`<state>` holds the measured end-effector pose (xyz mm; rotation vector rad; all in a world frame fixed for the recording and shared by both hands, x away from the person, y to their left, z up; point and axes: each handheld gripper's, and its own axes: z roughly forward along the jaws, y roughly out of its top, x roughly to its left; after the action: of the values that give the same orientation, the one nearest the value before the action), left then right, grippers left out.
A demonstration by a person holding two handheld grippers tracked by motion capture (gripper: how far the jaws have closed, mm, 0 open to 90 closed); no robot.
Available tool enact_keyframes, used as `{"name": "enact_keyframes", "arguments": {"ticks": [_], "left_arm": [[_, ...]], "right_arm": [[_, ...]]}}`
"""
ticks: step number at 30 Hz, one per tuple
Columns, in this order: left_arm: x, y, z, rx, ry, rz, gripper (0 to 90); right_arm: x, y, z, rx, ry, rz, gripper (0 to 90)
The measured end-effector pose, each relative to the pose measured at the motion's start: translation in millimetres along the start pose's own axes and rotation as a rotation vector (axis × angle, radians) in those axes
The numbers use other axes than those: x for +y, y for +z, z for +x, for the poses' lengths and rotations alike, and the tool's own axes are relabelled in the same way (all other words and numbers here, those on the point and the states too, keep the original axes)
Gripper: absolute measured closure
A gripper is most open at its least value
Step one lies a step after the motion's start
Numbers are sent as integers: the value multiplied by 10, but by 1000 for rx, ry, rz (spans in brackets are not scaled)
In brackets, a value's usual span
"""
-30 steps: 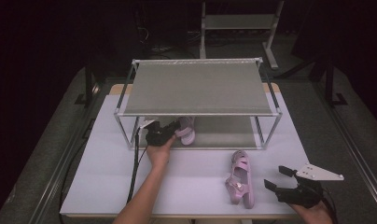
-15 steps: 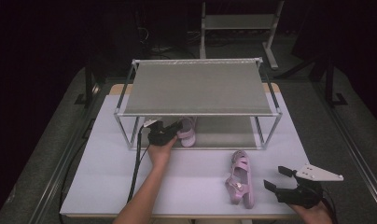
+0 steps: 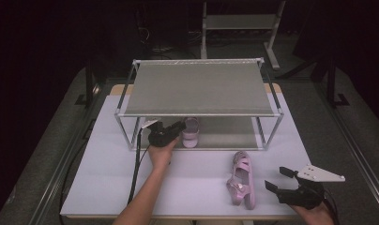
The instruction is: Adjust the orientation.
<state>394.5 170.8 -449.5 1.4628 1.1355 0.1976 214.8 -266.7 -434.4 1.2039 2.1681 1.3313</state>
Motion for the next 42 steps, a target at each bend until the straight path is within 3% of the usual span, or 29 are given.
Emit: {"name": "enact_keyframes", "arguments": {"ticks": [2,6,7,24,37,42], "left_arm": [[0,-32,-8,-11,-8,-6,680],[-2,-111,-25,-31,22,14,662],[-3,-136,-53,-35,15,-4,654],[-39,-365,-159,-67,32,16,552],[-147,-538,-313,-102,68,57,451],[-168,-612,-348,-119,69,60,422]], "right_arm": [[2,-4,-2,0,-1,-2,195],[12,-7,6,3,1,-9,195],[18,-5,12,7,-1,-9,196],[65,-2,69,37,-7,-24,226],[135,-28,170,88,-24,-48,356],[160,-36,200,92,-26,-50,361]]}}
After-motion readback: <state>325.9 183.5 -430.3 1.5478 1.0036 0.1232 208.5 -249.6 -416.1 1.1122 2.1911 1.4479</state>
